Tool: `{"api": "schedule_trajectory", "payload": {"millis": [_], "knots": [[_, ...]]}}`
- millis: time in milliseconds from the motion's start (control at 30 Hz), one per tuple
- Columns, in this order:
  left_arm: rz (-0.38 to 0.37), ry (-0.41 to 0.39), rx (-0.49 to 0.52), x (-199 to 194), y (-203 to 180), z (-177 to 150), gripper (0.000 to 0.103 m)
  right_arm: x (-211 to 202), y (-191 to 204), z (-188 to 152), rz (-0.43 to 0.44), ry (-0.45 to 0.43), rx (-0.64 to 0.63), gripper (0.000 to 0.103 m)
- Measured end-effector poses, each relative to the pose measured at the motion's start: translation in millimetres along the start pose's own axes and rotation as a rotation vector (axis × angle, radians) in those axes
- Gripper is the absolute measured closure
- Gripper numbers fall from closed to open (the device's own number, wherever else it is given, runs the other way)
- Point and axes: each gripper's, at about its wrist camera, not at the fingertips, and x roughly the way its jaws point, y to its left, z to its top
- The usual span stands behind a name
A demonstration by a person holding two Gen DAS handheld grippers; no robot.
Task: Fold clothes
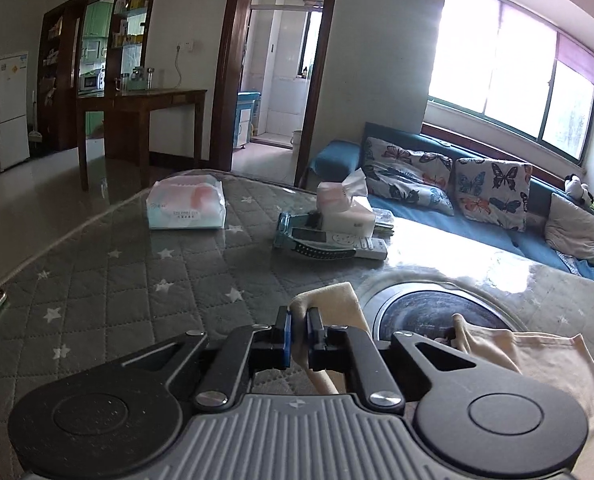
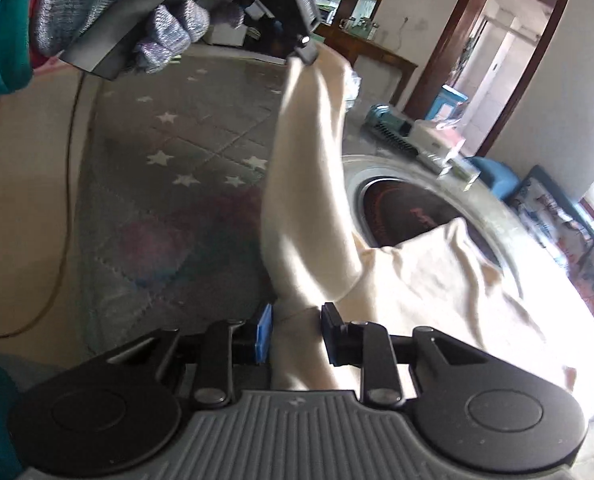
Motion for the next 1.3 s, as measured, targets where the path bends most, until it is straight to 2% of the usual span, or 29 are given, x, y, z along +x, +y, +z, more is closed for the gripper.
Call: {"api": "schedule_trajectory", "payload": {"millis": [200,333,467,633,800,900,967,1067,1133,1300], "knots": [[0.007,-0.004,0.026,5.3,-14.1,12.7,0.095,-7.4,-5.3,4.0,-0.008,-0.027,0.061,0.078],[0.018,0.007,0.038,14.5,-21.1,16.2,0.095,-14.7,9.5,3.5,-0.047,-0.067,-0.038,0.078],[0.032,0.027,0.043,24.0,-24.2,15.6,0.095,-8.2,16.9,1.4,-0.015,-0.047,-0.069,0.078],[0.050,0.052,0.042,32.7,-23.1,11.9,0.095,2.3,7.6,-1.0,0.002,-0.014,0.010,0.078],[0.054,0.062,0.012,25.0,-10.0,4.3,0.095,3.1,-13.5,-0.2,0.079,0.001,0.165,0.098],[0.054,0.061,0.010,15.1,-1.0,-2.1,0.095,-2.6,-26.5,-2.4,0.201,0.005,0.246,0.098],[0.069,0.080,0.008,17.3,4.6,-10.0,0.095,-3.8,-24.8,-5.7,0.232,0.017,0.231,0.098],[0.098,0.119,-0.005,25.4,13.6,-22.4,0.095,-1.4,-18.8,-10.0,0.227,0.014,0.188,0.097],[0.108,0.139,-0.030,29.7,21.5,-30.0,0.095,-4.5,-22.3,-6.5,0.229,0.009,0.193,0.092],[0.082,0.111,-0.081,20.4,33.4,-39.1,0.095,-6.5,-39.5,1.1,0.173,-0.015,0.256,0.090]]}}
